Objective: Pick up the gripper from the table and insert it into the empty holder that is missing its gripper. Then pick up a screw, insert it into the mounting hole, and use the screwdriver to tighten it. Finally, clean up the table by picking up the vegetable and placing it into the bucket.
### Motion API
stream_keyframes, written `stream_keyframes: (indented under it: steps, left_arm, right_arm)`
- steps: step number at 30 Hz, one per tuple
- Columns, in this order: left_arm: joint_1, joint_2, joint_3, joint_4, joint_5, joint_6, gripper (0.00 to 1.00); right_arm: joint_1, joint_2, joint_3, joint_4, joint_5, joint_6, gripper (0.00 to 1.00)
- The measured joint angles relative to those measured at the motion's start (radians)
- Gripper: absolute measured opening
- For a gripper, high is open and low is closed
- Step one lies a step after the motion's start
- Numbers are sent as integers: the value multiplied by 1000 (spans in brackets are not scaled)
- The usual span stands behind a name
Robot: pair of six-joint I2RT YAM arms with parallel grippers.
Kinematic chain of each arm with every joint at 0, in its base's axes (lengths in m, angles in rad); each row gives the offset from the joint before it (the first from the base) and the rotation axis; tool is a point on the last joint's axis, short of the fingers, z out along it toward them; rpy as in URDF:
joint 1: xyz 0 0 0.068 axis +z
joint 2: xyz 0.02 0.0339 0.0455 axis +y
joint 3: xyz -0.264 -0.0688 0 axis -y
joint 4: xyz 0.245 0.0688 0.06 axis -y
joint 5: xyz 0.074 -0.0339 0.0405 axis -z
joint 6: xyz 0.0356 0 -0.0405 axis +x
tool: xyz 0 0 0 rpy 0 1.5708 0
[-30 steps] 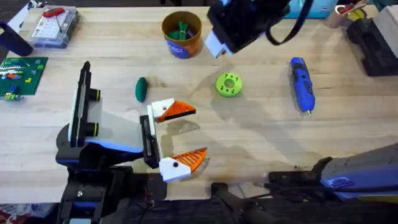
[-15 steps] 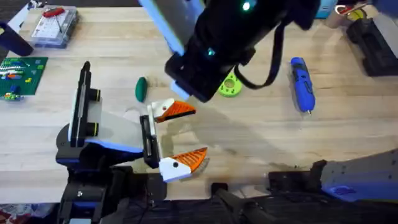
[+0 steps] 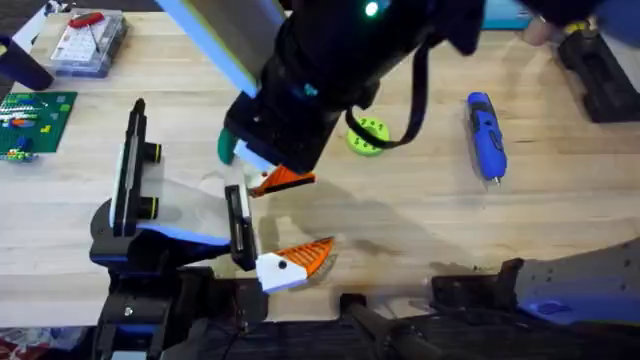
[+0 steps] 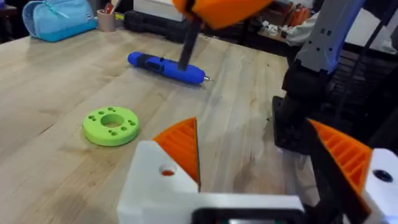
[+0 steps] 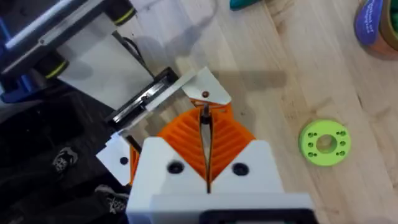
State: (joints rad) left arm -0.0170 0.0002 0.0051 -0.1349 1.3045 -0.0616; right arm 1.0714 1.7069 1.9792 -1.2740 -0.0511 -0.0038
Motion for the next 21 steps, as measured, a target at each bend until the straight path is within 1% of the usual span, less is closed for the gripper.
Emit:
stream_keyframes:
  steps: [4,11,21]
  left_arm:
    - [0,0,0,0,0,0,990]
    - [0,0,0,0,0,0,990]
    - [0,0,0,0,0,0,990]
  right_arm:
    - [-14,11,21,-42,-26,-14,3]
    - [-33,103,129,-93,-60,-50,3]
    - [-34,121,143,-125,-67,-106,3]
